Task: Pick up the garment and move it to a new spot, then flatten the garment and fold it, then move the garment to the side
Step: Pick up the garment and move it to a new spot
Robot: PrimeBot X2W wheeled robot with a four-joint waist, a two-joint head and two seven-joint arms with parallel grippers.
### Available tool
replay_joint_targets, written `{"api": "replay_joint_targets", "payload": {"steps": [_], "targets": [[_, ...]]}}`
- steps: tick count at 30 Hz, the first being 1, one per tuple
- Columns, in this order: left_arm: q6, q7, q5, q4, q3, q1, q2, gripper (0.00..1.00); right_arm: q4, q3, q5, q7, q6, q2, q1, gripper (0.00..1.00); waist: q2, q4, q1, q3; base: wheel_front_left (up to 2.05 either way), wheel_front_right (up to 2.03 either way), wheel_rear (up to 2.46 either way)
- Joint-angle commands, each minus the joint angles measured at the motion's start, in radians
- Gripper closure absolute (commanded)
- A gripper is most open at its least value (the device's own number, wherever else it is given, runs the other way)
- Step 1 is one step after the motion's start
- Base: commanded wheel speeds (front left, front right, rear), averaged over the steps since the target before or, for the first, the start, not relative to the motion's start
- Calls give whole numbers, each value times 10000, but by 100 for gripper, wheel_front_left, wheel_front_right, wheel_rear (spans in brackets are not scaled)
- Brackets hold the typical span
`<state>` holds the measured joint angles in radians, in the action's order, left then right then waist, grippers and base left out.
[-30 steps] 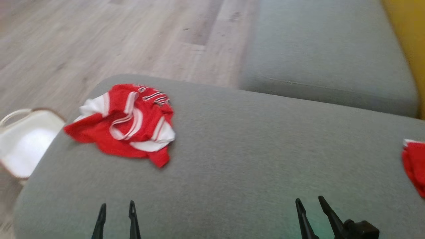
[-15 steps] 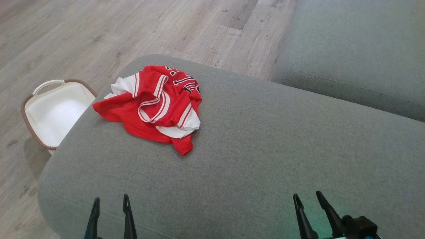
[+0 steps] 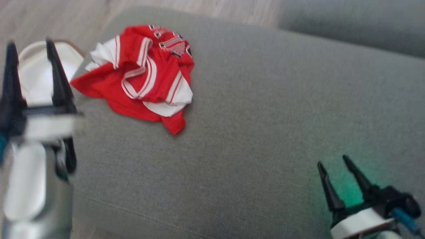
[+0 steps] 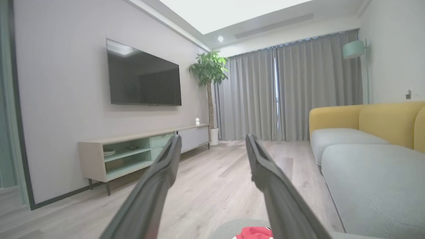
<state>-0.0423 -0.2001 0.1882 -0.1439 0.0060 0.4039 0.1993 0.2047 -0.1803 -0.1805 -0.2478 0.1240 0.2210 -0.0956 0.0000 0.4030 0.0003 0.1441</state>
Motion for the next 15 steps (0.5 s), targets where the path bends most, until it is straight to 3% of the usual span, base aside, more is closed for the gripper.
{"api": "replay_joint_targets", "payload": {"steps": [1,2,5,8,15], "targets": [[252,365,335,-374,422,981,384,0,-367,-156,101,-139,67,395,356,0,0,-392,-3,1100,0,0,0],[252,365,335,-374,422,981,384,0,-367,-156,101,-139,67,395,356,0,0,-392,-3,1100,0,0,0],[865,1182,776,-2122,166,2676,452,0,-573,-51,134,-139,67,853,590,0,0,-506,-3,1732,0,0,0],[1163,1923,982,-4012,-126,4109,409,0,-818,-18,194,-81,67,1264,713,0,0,-601,-3,2221,0,0,0],[1204,3812,1768,-8179,-11,5975,-26,0,-1916,177,239,426,67,1969,719,0,0,-739,-3,3064,0,0,0]]}}
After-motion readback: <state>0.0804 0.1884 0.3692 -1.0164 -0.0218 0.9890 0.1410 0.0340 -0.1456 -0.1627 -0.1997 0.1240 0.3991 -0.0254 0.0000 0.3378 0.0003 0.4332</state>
